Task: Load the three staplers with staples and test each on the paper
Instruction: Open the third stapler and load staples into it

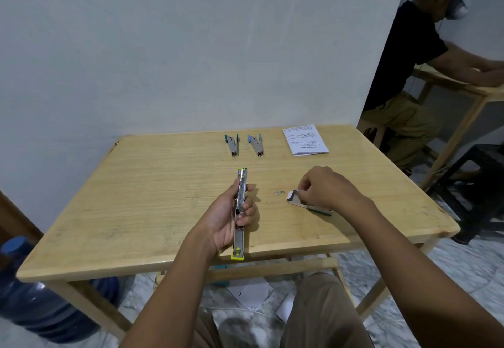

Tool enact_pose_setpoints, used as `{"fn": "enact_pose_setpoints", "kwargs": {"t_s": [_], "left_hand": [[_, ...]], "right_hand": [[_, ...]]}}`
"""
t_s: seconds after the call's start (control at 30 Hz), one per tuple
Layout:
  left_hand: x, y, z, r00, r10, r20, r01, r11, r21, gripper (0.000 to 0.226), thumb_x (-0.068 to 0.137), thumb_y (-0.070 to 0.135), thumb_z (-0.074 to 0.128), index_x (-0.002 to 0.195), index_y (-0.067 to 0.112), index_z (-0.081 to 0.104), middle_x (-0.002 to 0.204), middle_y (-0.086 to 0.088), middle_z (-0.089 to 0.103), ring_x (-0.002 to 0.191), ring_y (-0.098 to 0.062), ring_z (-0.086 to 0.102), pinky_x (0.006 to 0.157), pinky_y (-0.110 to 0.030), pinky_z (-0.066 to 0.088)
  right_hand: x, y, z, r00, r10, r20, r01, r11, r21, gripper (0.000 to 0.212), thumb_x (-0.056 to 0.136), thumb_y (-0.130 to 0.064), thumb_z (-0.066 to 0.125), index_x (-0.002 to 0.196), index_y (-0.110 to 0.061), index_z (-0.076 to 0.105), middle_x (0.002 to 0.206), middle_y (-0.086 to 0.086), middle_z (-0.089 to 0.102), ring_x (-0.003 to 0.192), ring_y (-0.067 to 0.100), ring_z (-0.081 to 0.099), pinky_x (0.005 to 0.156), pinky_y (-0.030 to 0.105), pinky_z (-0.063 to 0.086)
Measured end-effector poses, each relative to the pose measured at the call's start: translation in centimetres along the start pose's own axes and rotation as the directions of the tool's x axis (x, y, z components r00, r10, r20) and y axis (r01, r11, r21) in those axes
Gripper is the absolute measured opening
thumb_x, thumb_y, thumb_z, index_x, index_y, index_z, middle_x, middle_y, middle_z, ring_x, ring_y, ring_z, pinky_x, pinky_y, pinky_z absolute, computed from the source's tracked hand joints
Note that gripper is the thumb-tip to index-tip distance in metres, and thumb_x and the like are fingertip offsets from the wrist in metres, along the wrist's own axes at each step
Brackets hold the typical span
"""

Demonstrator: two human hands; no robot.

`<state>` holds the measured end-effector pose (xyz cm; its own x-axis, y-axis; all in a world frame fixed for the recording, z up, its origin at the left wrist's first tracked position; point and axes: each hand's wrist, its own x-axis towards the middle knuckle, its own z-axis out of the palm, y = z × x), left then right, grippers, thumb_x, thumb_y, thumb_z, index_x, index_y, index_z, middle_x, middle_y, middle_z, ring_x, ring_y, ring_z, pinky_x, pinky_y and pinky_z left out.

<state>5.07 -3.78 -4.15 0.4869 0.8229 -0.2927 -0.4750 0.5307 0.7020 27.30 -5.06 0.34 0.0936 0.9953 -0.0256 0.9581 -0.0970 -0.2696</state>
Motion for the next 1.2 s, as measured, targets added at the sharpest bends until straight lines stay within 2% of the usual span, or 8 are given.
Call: {"fn": "enact_pose_setpoints", "kwargs": {"t_s": [0.17,0.33,0.43,0.57,0.7,0.87,1.07,1.2], "left_hand": [[0.2,-0.1,-0.1,1.000,-0.007,0.008,0.007,1.000,-0.001,0.034,0.099,0.042,0.048,0.094,0.009,0.054,0.055,-0.002,0.038,0.040,-0.010,0.037,0.031,-0.017,0.028],[0.3,-0.1,-0.2,1.000,-0.006,0.013,0.006,1.000,-0.006,0.033,0.098,0.042,0.051,0.095,0.010,0.053,0.056,-0.003,0.039,0.043,-0.010,0.039,0.031,-0.017,0.028],[0.7,-0.2,-0.5,1.000,-0.022,0.011,0.022,1.000,-0.001,0.035,0.097,0.045,0.052,0.093,0.010,0.054,0.056,-0.003,0.040,0.044,-0.011,0.040,0.031,-0.017,0.029],[0.9,-0.3,-0.7,0.996,-0.084,0.036,0.084,0.996,0.006,0.053,0.095,0.051,0.052,0.066,0.007,0.052,0.052,-0.005,0.043,0.039,-0.011,0.037,0.031,-0.017,0.028],[1.0,-0.2,-0.9,0.995,-0.087,0.052,0.087,0.996,0.005,0.055,0.096,0.051,0.050,0.063,0.007,0.050,0.050,-0.004,0.045,0.039,-0.010,0.036,0.032,-0.017,0.026],[0.9,-0.1,-0.6,0.995,-0.077,0.057,0.077,0.997,0.014,0.047,0.098,0.049,0.048,0.074,0.009,0.051,0.051,-0.004,0.043,0.042,-0.011,0.035,0.031,-0.018,0.030],[0.3,-0.1,-0.2,0.999,-0.027,0.040,0.027,1.000,-0.013,0.029,0.101,0.040,0.046,0.103,0.014,0.059,0.051,-0.004,0.044,0.043,-0.010,0.036,0.029,-0.017,0.029],[0.5,-0.2,-0.3,0.999,-0.025,0.033,0.026,0.999,-0.027,0.029,0.100,0.040,0.047,0.098,0.012,0.056,0.052,-0.005,0.044,0.040,-0.011,0.037,0.030,-0.016,0.028]], "right_hand": [[-0.8,0.1,-1.2,0.994,-0.012,-0.106,0.029,0.987,0.160,0.021,0.092,-0.036,0.063,0.093,-0.021,0.078,0.087,-0.005,0.074,0.077,0.011,0.067,0.068,0.035,0.058],[-2.2,-2.4,-2.1,0.973,-0.193,-0.124,0.223,0.924,0.311,0.013,0.091,-0.028,0.066,0.098,-0.026,0.077,0.079,-0.016,0.069,0.069,-0.001,0.060,0.065,0.022,0.049],[-2.3,-4.7,-1.6,0.945,-0.315,-0.088,0.326,0.884,0.335,0.016,0.093,-0.027,0.064,0.104,-0.028,0.076,0.092,-0.009,0.070,0.081,0.007,0.062,0.076,0.029,0.053],[-1.7,-6.7,-0.4,0.905,-0.420,-0.058,0.418,0.861,0.290,0.022,0.096,-0.029,0.060,0.114,-0.029,0.073,0.099,-0.003,0.065,0.089,0.013,0.058,0.085,0.032,0.049],[-1.2,-7.6,0.2,0.890,-0.453,-0.053,0.454,0.870,0.191,0.023,0.097,-0.029,0.058,0.116,-0.029,0.071,0.101,-0.004,0.063,0.084,0.010,0.052,0.082,0.034,0.047],[-1.0,-7.8,0.2,0.889,-0.450,-0.082,0.457,0.875,0.157,0.012,0.094,-0.031,0.063,0.102,-0.029,0.071,0.091,-0.014,0.061,0.081,0.007,0.052,0.078,0.035,0.050],[-0.7,-8.2,-0.5,0.881,-0.472,-0.019,0.472,0.879,0.069,0.017,0.096,-0.028,0.059,0.108,-0.031,0.070,0.103,-0.010,0.063,0.088,0.009,0.054,0.079,0.034,0.048],[-0.7,-8.6,-0.7,0.874,-0.486,-0.011,0.486,0.874,-0.004,0.020,0.097,-0.028,0.056,0.109,-0.034,0.070,0.099,-0.015,0.057,0.088,0.007,0.052,0.072,0.030,0.043]]}}
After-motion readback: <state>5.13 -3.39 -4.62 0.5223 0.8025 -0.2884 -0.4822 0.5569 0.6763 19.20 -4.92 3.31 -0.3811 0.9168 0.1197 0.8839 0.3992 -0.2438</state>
